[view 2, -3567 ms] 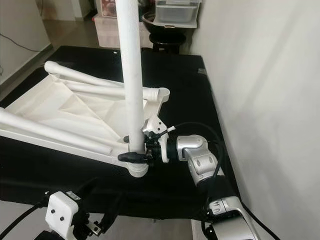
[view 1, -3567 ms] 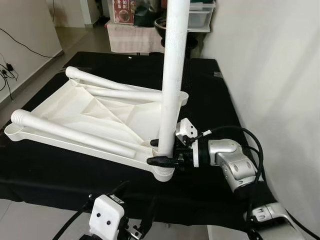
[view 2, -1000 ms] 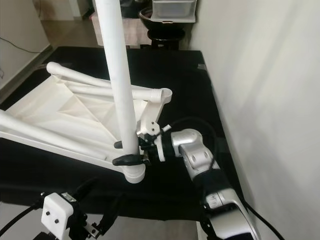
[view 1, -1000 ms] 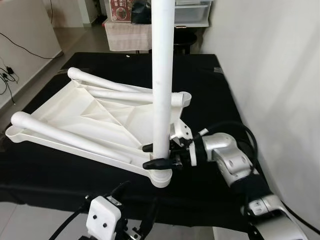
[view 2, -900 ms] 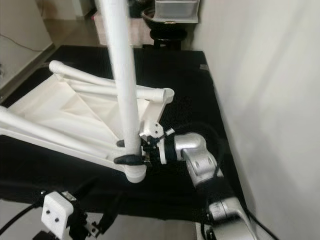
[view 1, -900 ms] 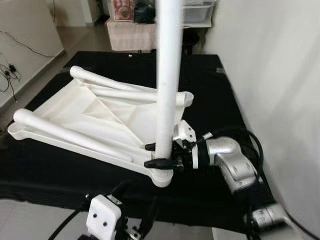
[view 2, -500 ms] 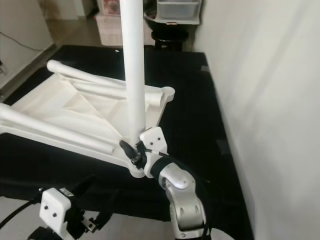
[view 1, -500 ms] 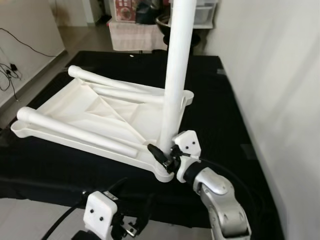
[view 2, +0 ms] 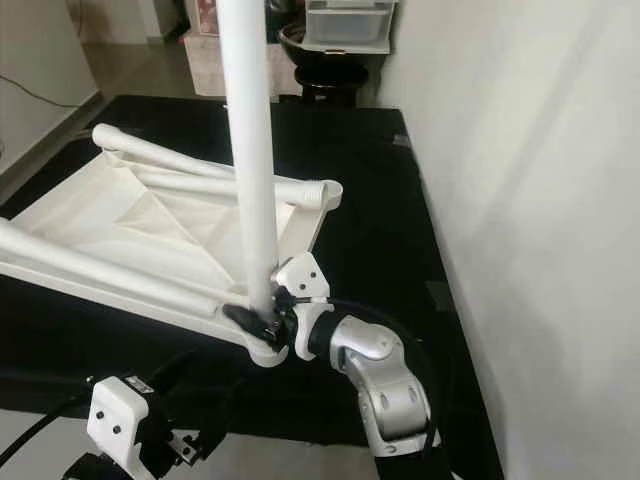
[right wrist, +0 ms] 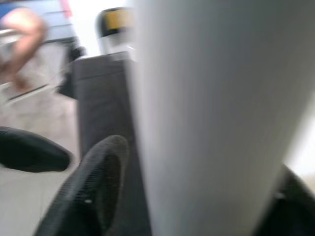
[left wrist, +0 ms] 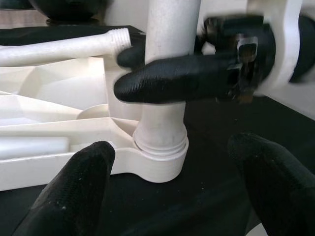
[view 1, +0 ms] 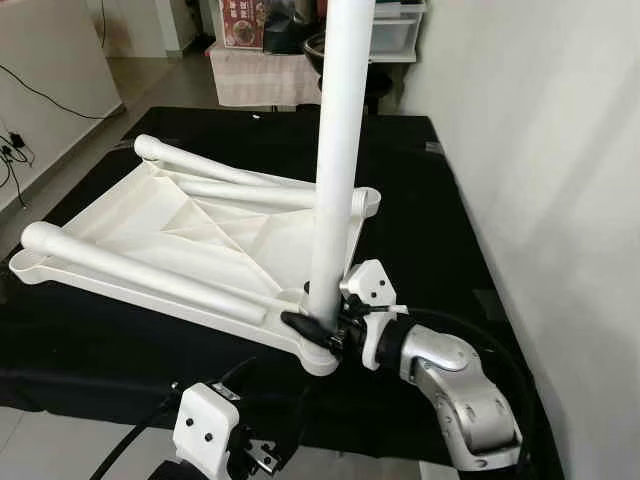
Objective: Building children table
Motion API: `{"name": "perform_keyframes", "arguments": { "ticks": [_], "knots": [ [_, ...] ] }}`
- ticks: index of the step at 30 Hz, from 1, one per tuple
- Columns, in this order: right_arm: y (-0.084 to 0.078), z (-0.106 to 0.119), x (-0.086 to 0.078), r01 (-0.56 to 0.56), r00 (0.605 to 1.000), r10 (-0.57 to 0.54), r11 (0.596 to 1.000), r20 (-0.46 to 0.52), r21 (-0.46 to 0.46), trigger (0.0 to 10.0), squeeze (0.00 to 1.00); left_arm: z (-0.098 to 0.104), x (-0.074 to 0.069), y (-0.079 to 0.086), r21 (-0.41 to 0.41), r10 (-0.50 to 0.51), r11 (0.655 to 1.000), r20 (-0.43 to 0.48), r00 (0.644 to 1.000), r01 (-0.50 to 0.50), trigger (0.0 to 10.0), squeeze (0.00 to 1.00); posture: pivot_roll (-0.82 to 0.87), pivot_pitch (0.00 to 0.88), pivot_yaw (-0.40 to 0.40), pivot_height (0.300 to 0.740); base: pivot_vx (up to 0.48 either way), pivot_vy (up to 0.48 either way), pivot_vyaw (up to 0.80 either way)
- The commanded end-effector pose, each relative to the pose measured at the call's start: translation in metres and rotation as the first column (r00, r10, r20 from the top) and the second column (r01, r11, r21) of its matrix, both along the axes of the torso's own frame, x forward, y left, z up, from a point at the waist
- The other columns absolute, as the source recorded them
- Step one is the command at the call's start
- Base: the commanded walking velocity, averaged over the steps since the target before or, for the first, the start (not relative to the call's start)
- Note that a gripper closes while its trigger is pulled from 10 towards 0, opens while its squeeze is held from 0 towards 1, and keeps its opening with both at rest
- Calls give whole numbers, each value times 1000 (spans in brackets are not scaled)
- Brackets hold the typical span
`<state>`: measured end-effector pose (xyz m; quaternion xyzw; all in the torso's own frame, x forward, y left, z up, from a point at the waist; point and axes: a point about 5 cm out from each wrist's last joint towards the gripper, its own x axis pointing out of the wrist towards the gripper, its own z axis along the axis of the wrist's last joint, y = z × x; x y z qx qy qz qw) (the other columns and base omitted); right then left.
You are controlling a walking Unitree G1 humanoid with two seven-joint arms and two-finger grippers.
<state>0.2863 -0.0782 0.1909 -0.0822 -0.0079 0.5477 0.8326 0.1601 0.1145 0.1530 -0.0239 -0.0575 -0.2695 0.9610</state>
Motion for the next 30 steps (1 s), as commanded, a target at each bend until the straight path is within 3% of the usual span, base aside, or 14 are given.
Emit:
{"name": "perform_keyframes", "arguments": {
  "ticks": [1,4,5,6,9,19,20,27,30],
  "knots": [
    [7,4,-1,-116,993,116,993,29,-3,10000,1000,-4,-2,-1,-3,0,1000,-18,1000,0,10000,0,19,121,-40,740,0,0,0],
    [2,7,8,-191,980,193,980,42,-51,10000,1000,-4,-4,-2,-4,1,1000,-19,1000,-1,10000,0,24,126,-42,740,0,0,0],
    [2,6,11,-267,963,268,962,11,-65,10000,0,-4,-5,-2,-5,1,1000,-20,1000,-1,10000,0,31,132,-46,740,0,0,0],
    [2,6,11,-267,963,268,962,11,-65,10000,0,-4,-5,-2,-5,1,1000,-20,1000,-1,10000,0,31,132,-46,740,0,0,0],
    [6,6,16,-419,908,415,905,-63,-78,10000,0,-3,-9,-3,-5,1,1000,-24,1000,-1,10000,0,50,145,-49,740,0,0,0],
    [21,14,28,-535,845,530,840,-70,-88,10000,0,0,-15,-4,-4,4,1000,-30,1000,-4,10000,0,84,175,-59,740,0,0,0],
    [22,15,29,-561,828,556,824,-77,-77,0,0,1,-16,-4,-2,6,1000,-30,1000,-6,10000,0,99,184,-60,740,0,0,0],
    [14,14,30,-584,811,578,808,-90,-75,0,0,2,-17,-3,2,9,1000,-31,999,-9,10000,0,110,187,-59,740,0,0,0],
    [2,10,31,-540,841,535,837,-80,-82,0,0,2,-17,-3,3,12,1000,-31,999,-12,10000,0,98,183,-58,740,0,0,0]
  ]
}}
